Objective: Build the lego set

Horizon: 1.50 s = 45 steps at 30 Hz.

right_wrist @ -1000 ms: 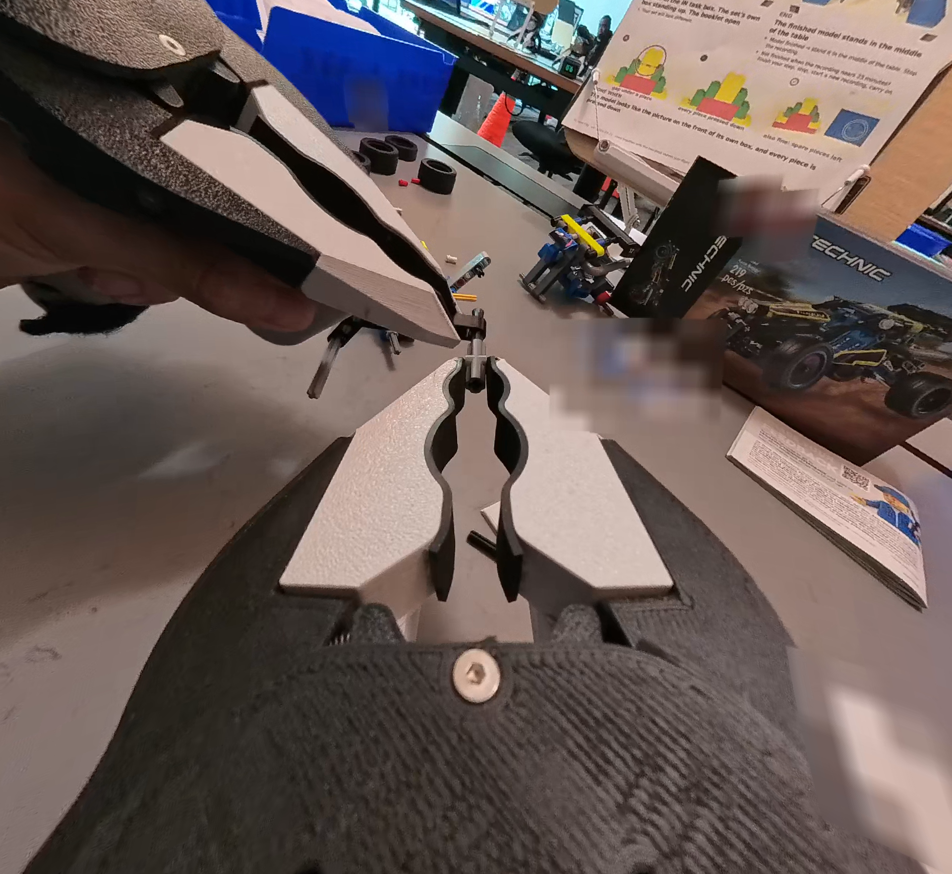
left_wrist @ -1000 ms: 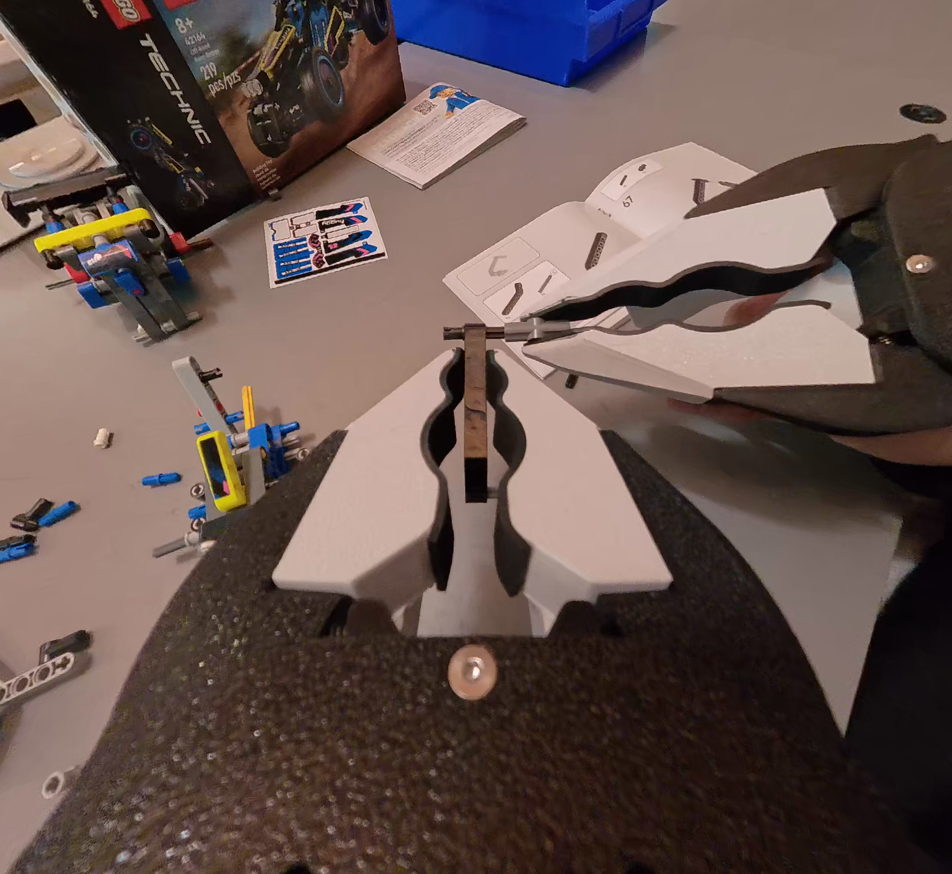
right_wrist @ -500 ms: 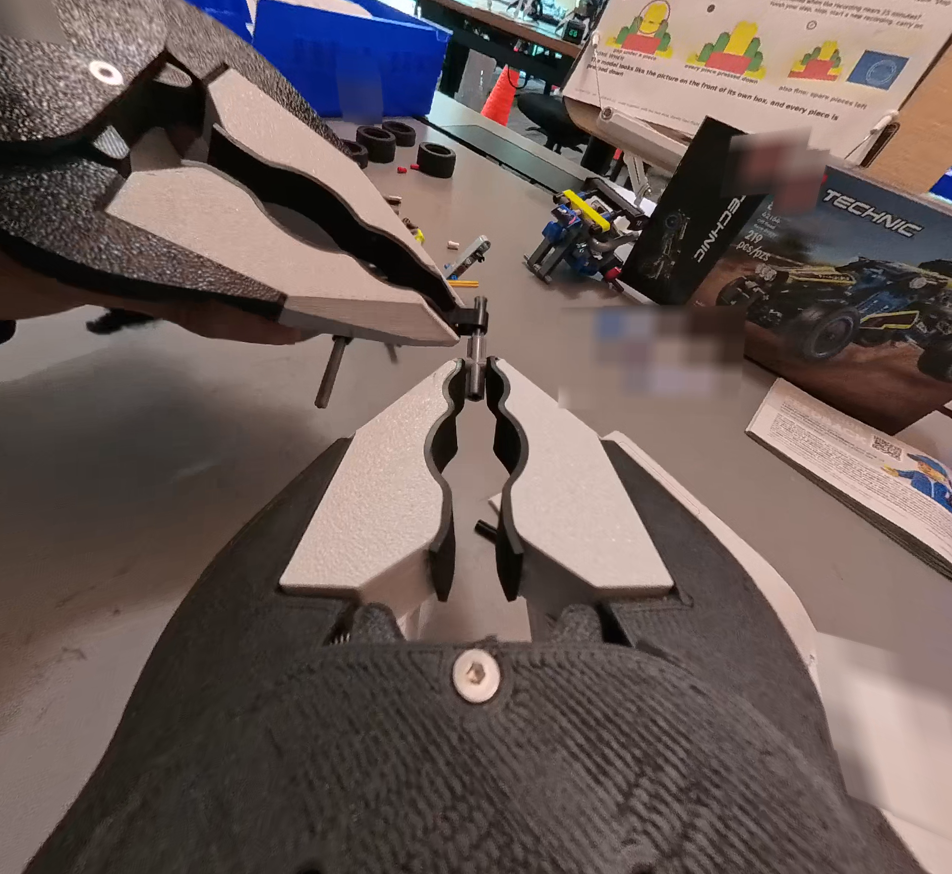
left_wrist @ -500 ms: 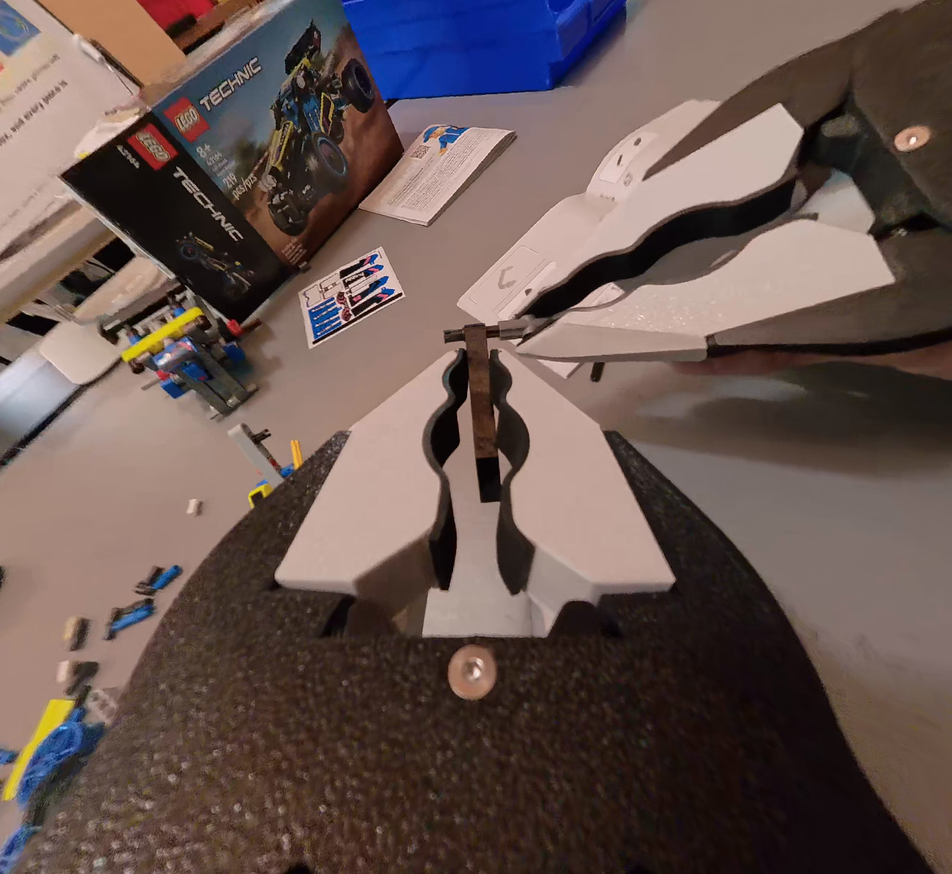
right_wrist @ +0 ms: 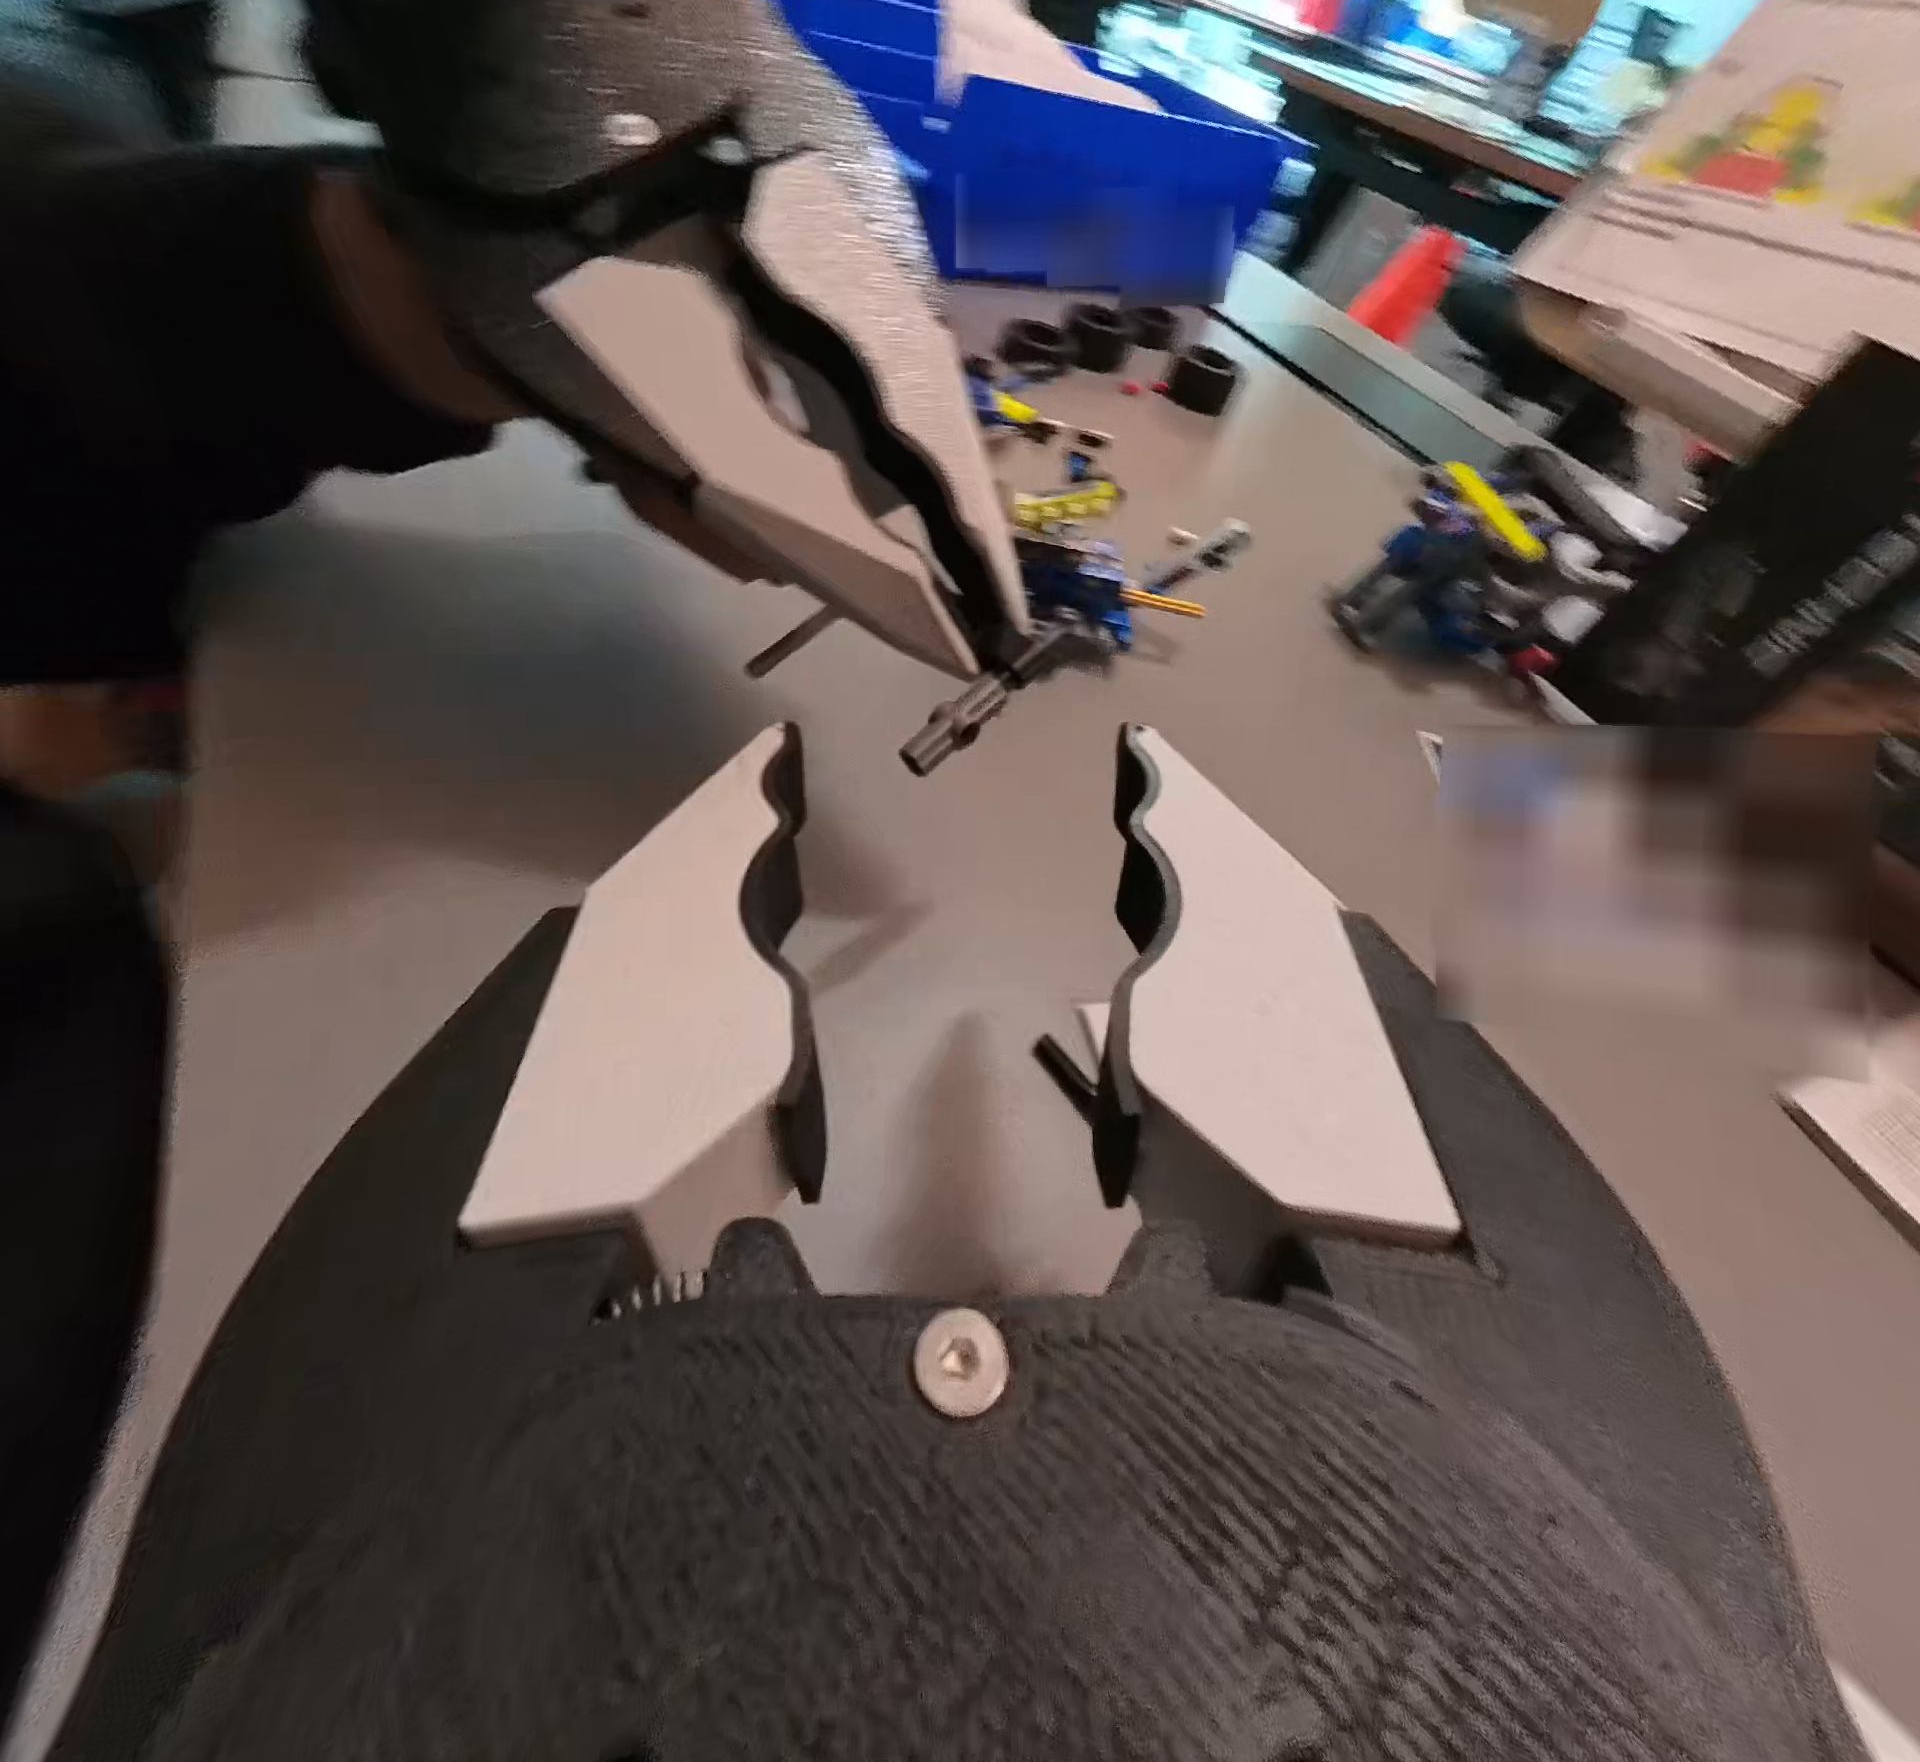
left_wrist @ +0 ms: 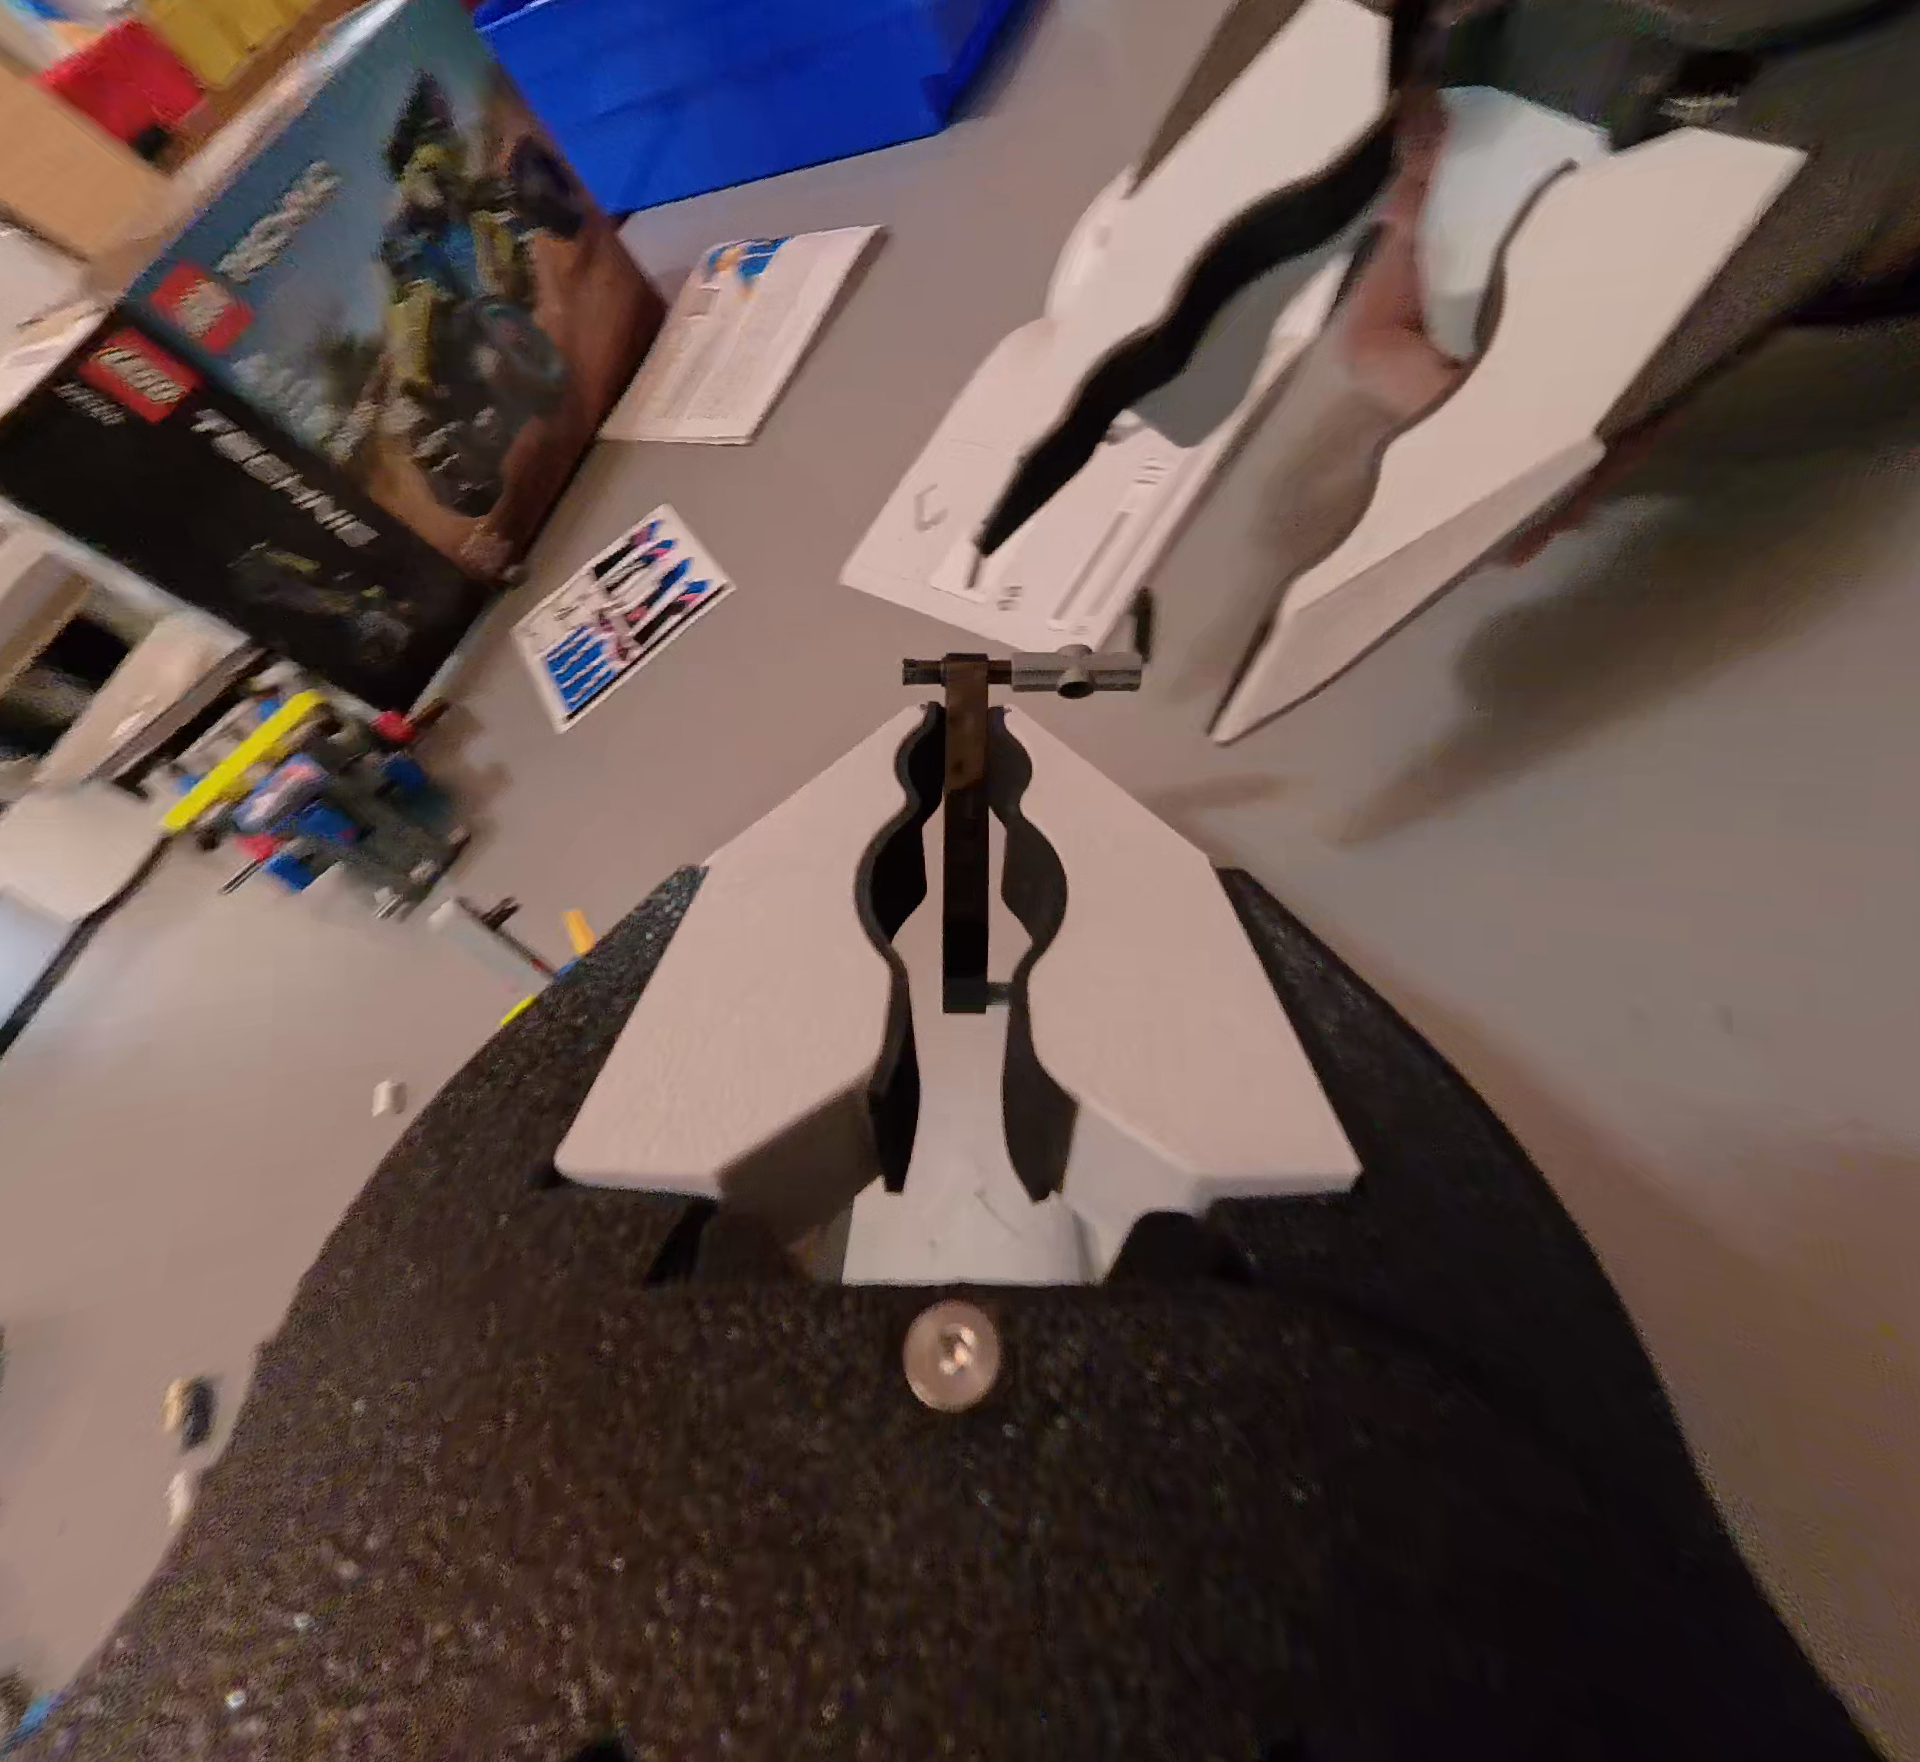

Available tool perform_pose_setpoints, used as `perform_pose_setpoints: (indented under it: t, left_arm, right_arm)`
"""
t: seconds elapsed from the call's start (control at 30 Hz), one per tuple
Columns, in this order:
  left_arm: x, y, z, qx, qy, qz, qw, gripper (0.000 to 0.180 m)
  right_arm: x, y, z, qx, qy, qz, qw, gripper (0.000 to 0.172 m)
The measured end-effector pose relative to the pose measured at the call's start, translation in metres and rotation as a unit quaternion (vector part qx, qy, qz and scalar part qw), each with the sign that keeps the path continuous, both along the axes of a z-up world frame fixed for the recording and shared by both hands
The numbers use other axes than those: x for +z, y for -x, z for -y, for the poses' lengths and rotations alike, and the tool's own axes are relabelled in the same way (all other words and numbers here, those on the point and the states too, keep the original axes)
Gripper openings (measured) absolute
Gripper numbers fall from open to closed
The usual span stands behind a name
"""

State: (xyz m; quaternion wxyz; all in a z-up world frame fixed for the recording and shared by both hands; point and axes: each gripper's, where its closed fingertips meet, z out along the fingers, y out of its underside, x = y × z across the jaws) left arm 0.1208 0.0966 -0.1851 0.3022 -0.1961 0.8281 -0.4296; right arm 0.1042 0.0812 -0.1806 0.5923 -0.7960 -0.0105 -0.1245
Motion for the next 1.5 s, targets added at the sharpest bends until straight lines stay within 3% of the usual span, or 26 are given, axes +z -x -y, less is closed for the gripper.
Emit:
perform_pose_setpoints:
  t: [0.07,0.17,0.33,0.43,1.2,1.33,1.5]
  left_arm:
    - [0.002,0.013,0.006,-0.055,0.022,-0.009,0.998,0.005]
    - [-0.002,0.026,0.012,-0.111,0.021,-0.018,0.993,0.005]
    - [-0.008,0.036,0.017,-0.143,0.004,-0.028,0.989,0.005]
    - [-0.011,0.04,0.019,-0.155,-0.004,-0.03,0.987,0.005]
    - [-0.019,0.044,0.023,-0.174,-0.024,-0.028,0.984,0.005]
    - [-0.028,0.041,0.023,-0.144,-0.016,-0.084,0.986,0.005]
    - [-0.051,0.019,0.001,0.01,-0.049,-0.176,0.983,0.005]
  right_arm:
    - [0.0,0.015,0.001,0.069,0.003,-0.002,0.998,0.069]
    - [0.0,0.021,0.0,0.108,0.013,0.008,0.994,0.072]
    - [-0.011,0.036,-0.004,0.171,0.045,0.039,0.983,0.055]
    - [-0.016,0.037,-0.006,0.173,0.055,0.048,0.982,0.046]
    - [-0.025,0.039,-0.002,0.167,0.086,0.034,0.982,0.041]
    - [-0.032,0.035,0.001,0.154,0.113,0.012,0.982,0.04]
    - [-0.024,0.011,0.015,0.053,0.114,0.002,0.992,0.039]
